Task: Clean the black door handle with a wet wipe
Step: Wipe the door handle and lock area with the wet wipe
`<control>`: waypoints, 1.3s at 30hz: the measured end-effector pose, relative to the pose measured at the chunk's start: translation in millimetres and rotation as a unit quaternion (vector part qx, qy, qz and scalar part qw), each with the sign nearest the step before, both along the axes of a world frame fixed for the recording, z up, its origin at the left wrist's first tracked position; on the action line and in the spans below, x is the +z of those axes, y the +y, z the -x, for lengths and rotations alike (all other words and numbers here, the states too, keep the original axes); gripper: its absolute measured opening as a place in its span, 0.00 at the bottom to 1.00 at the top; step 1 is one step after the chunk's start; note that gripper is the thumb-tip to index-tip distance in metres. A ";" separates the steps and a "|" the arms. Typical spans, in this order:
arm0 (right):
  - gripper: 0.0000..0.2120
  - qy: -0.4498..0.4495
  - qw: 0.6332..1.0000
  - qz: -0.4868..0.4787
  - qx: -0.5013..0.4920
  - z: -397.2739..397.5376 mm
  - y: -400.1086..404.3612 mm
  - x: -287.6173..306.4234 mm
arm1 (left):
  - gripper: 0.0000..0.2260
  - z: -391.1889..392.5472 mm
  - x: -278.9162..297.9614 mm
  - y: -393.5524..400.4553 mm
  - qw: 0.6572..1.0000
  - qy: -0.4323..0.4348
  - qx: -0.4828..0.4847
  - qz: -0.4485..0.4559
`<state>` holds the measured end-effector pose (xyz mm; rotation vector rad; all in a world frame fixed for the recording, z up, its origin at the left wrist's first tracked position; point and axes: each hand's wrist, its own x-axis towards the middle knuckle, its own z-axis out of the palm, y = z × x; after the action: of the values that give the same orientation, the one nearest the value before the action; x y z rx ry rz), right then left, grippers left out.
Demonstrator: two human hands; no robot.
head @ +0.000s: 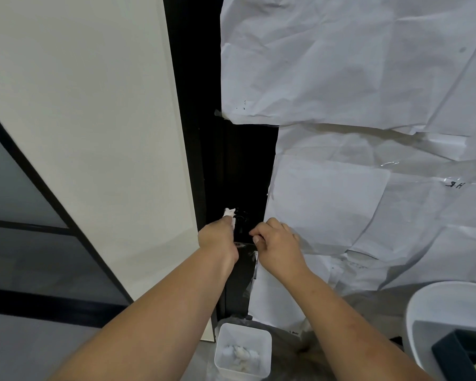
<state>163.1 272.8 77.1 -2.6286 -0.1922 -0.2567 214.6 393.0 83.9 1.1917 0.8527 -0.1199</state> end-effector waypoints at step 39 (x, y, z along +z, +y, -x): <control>0.09 0.000 1.000 0.013 0.008 2.2 -2.1 1.1 | 0.12 2.2 2.9 -4.5 0.979 0.042 0.046 0.195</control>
<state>161.0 270.6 78.1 -2.6520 -0.2179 -0.2505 212.4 388.5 86.8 0.7819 0.9090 -0.2518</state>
